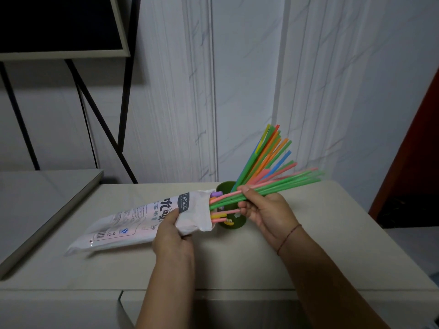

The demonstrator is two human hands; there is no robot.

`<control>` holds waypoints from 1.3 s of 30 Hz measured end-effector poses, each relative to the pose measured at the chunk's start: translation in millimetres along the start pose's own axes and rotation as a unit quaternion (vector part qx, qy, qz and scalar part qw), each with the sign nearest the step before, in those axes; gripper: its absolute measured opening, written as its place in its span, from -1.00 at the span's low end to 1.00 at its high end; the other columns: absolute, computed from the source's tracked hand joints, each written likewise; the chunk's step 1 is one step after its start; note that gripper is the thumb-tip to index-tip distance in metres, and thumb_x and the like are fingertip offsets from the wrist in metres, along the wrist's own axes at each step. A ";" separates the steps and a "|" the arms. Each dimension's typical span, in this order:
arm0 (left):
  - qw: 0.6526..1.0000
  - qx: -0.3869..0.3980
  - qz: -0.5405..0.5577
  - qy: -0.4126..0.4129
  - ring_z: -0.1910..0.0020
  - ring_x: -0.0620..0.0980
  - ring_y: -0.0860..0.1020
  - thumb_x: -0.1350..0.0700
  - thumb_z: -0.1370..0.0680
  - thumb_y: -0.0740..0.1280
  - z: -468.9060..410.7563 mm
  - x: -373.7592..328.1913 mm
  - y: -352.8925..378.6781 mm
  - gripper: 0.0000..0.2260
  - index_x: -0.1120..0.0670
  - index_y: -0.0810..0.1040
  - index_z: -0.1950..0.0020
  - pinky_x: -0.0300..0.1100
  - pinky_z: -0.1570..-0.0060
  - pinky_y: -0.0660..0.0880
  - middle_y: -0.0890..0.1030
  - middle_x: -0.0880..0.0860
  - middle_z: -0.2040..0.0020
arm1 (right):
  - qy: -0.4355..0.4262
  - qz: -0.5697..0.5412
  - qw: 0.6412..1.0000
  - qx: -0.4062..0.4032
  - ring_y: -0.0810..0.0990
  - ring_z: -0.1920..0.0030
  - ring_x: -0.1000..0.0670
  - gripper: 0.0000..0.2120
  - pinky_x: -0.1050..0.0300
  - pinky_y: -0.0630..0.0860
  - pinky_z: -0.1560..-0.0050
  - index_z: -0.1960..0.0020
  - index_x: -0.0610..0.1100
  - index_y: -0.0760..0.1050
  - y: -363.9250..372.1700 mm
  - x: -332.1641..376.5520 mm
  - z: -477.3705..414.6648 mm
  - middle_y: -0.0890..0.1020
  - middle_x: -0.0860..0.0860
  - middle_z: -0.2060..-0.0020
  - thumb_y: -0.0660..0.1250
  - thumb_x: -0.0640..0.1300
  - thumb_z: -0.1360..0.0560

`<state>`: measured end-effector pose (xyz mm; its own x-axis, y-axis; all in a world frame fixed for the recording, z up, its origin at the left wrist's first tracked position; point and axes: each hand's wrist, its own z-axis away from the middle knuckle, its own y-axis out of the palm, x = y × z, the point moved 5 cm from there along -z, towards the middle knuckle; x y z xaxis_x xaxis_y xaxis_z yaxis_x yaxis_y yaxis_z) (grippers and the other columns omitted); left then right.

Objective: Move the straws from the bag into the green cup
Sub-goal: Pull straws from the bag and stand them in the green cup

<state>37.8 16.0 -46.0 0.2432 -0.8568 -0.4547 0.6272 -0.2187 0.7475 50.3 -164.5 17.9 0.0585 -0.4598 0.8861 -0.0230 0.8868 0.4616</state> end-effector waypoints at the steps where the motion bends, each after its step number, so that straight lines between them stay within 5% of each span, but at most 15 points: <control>1: 1.000 0.000 0.002 -0.004 0.13 0.00 0.59 0.39 -0.48 0.31 -0.5 -0.8 0.3 -0.63 0.15 0.45 -0.26 0.03 -0.05 0.56 0.58 0.14 -0.25 | -0.004 0.002 1.000 -0.005 0.54 0.52 0.13 -0.93 0.31 0.53 0.45 0.10 -0.30 0.54 -1.4 1.1 -0.3 0.60 -0.01 0.51 0.30 -0.30 -0.50; 6: 1.000 -0.002 0.024 -0.006 0.10 0.01 0.61 0.40 -0.48 0.29 -13.4 -11.3 -3.4 -0.66 0.14 0.43 -0.21 -0.04 0.11 0.58 0.59 0.12 -0.23 | -0.044 -0.023 0.997 -0.052 0.52 0.55 0.15 -0.90 0.32 0.51 0.47 0.18 -0.29 0.53 -16.3 19.1 -2.2 0.59 -0.01 0.55 0.29 -0.33 -0.50; 11: 1.000 -0.004 0.008 -0.005 -0.20 0.09 0.57 0.39 -0.51 0.26 -21.9 -21.2 -7.9 -0.83 0.13 0.46 0.01 0.04 -0.23 0.49 0.56 0.13 -0.29 | -0.095 0.004 0.990 -0.108 0.53 0.55 0.14 -0.90 0.32 0.52 0.46 0.18 -0.25 0.55 -39.5 33.9 -7.0 0.59 0.00 0.56 0.30 -0.32 -0.49; 15: 1.000 -0.013 0.007 0.009 0.03 0.04 0.57 0.38 -0.53 0.25 -16.9 -23.4 -7.0 -0.82 0.11 0.40 0.15 0.06 -0.26 0.46 0.54 0.13 -0.30 | -0.133 0.048 0.977 -0.163 0.52 0.56 0.14 -0.91 0.35 0.52 0.46 0.20 -0.23 0.57 -50.2 41.7 -7.7 0.57 -0.01 0.55 0.33 -0.32 -0.47; 17: 1.000 -0.017 0.001 0.008 0.15 -0.01 0.56 0.38 -0.52 0.26 -17.2 -22.1 -7.6 -0.82 0.11 0.41 0.15 0.01 -0.13 0.54 0.55 0.11 -0.29 | -0.148 0.062 0.970 -0.184 0.52 0.58 0.14 -0.92 0.36 0.51 0.47 0.21 -0.22 0.56 -53.4 43.7 -7.8 0.56 0.00 0.59 0.35 -0.31 -0.46; 21: 1.000 -0.019 -0.006 -0.001 0.14 0.00 0.59 0.37 -0.50 0.28 -21.8 -18.1 -9.8 -0.83 0.11 0.43 0.14 -0.10 0.23 0.60 0.57 0.10 -0.26 | -0.179 0.119 0.956 -0.199 0.53 0.57 0.15 -0.95 0.32 0.56 0.41 0.13 -0.24 0.58 -53.3 43.1 -9.7 0.57 -0.07 0.47 0.34 -0.27 -0.48; 25: 1.000 -0.025 -0.008 -0.003 -0.11 0.08 0.58 0.38 -0.49 0.29 -18.0 -15.2 -8.8 -0.84 0.12 0.44 0.13 -0.01 -0.14 0.53 0.56 0.14 -0.29 | -0.178 0.212 0.942 -0.189 0.57 0.51 0.15 -0.90 0.15 0.60 0.24 0.20 -0.17 0.58 -43.6 33.3 -16.4 0.60 -0.05 0.43 0.35 -0.18 -0.48; 30: 1.000 -0.021 -0.019 0.001 0.19 -0.02 0.56 0.36 -0.49 0.30 -19.5 -13.1 -8.7 -0.76 0.13 0.46 -0.11 -0.07 0.07 0.58 0.56 0.13 -0.29 | -0.146 0.307 0.930 -0.143 0.53 0.50 0.14 -0.79 0.22 0.48 0.32 0.31 -0.14 0.54 -27.7 13.7 -32.2 0.58 -0.02 0.47 0.34 -0.12 -0.49; 34: 1.000 -0.006 -0.019 -0.010 0.16 -0.01 0.58 0.35 -0.48 0.31 -26.6 -11.6 -10.9 -0.65 0.14 0.47 -0.24 -0.09 0.19 0.60 0.57 0.12 -0.29 | -0.122 0.343 0.924 -0.118 0.48 0.60 0.21 -0.78 0.46 0.37 0.52 0.26 -0.23 0.56 -21.8 2.6 -40.0 0.55 -0.02 0.49 0.32 -0.14 -0.50; 39: 1.000 -0.006 -0.015 -0.010 0.15 0.00 0.58 0.36 -0.48 0.31 -27.2 -10.0 -10.1 -0.56 0.20 0.44 -0.36 -0.08 0.18 0.62 0.57 0.14 -0.29 | -0.111 0.394 0.905 -0.116 0.49 0.58 0.22 -0.76 0.47 0.35 0.52 0.29 -0.25 0.56 -22.0 0.7 -44.1 0.54 0.01 0.52 0.30 -0.15 -0.49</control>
<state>49.2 39.5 -62.2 0.2097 -0.8589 -0.4672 0.6423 -0.2393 0.7282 94.8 -182.3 6.6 -0.0880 0.3439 0.9349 0.2410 0.9180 -0.3150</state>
